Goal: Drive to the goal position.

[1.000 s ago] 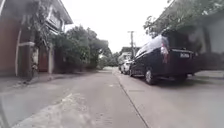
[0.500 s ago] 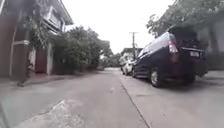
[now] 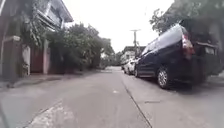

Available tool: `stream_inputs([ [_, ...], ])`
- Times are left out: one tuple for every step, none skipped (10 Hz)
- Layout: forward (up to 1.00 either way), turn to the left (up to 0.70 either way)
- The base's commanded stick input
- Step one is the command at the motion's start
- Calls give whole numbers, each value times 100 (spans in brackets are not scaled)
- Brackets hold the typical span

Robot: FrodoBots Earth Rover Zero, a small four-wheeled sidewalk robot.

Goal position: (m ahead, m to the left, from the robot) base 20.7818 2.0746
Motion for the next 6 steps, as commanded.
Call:
stream_inputs([
  [85, -16],
  [85, -34],
  [85, -31],
  [85, -28],
  [85, -9],
  [85, 0],
])
